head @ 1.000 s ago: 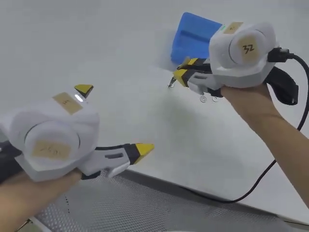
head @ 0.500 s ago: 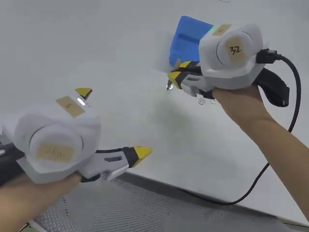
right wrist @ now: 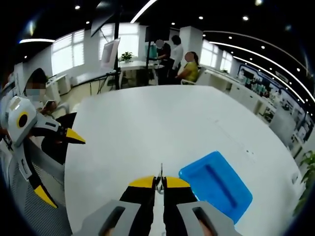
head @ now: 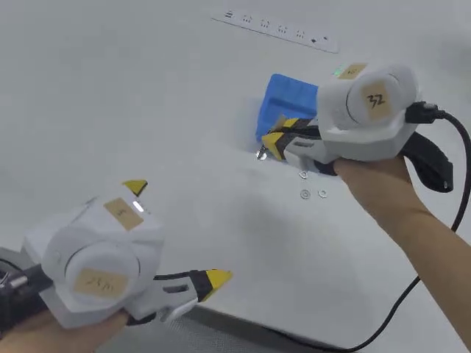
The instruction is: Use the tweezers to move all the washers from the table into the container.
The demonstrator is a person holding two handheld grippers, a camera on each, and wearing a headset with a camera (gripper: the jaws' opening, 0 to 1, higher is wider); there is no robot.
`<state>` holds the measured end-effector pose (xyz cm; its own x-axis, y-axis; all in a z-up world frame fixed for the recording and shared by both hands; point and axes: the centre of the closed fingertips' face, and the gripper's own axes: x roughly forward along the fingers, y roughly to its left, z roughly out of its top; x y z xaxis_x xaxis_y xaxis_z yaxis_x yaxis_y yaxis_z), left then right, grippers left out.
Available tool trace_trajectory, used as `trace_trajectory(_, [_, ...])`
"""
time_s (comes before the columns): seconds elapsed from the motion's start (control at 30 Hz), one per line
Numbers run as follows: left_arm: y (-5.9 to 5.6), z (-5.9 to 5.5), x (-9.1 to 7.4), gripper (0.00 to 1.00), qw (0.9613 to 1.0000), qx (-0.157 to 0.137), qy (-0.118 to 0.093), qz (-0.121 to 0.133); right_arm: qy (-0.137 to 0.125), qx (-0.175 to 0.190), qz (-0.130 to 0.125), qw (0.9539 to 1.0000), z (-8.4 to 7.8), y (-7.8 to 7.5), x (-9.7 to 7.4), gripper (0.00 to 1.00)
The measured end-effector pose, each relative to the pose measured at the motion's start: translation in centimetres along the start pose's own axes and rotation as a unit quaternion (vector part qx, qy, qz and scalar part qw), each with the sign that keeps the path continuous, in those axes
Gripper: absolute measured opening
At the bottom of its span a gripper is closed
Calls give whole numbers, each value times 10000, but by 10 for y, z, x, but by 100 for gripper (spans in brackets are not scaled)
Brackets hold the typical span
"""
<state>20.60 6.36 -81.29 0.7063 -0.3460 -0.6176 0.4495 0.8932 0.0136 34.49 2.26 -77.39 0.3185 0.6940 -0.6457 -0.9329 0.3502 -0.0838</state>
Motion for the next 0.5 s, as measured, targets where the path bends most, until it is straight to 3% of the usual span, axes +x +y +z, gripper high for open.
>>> trace_trajectory(0.5, [0,0,0,97,10000,-33,-12,-20,-354,-303,-419,9980,35,-31,-6,1])
